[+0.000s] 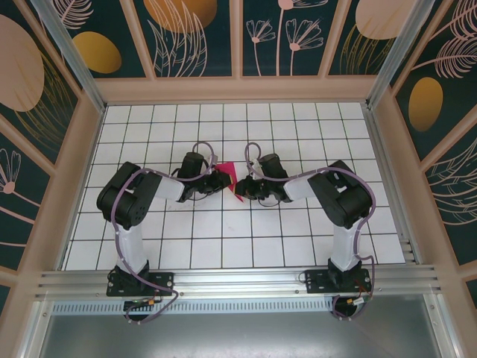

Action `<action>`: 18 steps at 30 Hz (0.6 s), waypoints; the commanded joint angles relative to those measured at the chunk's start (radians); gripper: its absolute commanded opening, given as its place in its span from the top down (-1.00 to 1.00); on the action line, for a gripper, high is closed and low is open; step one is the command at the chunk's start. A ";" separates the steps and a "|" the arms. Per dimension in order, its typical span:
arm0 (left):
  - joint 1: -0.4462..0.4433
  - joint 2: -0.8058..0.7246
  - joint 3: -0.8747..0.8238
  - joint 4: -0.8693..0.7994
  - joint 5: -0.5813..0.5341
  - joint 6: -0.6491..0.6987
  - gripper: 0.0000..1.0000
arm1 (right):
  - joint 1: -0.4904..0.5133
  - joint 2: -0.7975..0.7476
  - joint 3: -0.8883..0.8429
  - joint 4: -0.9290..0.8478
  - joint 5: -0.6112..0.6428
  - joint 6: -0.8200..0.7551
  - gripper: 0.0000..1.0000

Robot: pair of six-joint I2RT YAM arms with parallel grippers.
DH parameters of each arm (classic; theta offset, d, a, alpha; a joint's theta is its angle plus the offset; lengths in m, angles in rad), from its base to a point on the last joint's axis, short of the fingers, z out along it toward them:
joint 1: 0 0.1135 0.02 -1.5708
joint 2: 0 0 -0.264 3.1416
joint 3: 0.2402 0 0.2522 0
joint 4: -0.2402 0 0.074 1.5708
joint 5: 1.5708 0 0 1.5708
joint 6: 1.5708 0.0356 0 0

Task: Fold a paper plane with a square sheet of paper (pick it up from the middle)
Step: Fold the wing for the fifth time at the center of the table.

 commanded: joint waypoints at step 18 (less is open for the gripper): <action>-0.004 0.083 0.023 -0.171 -0.128 0.045 0.68 | 0.004 -0.079 -0.018 -0.141 0.012 -0.023 0.71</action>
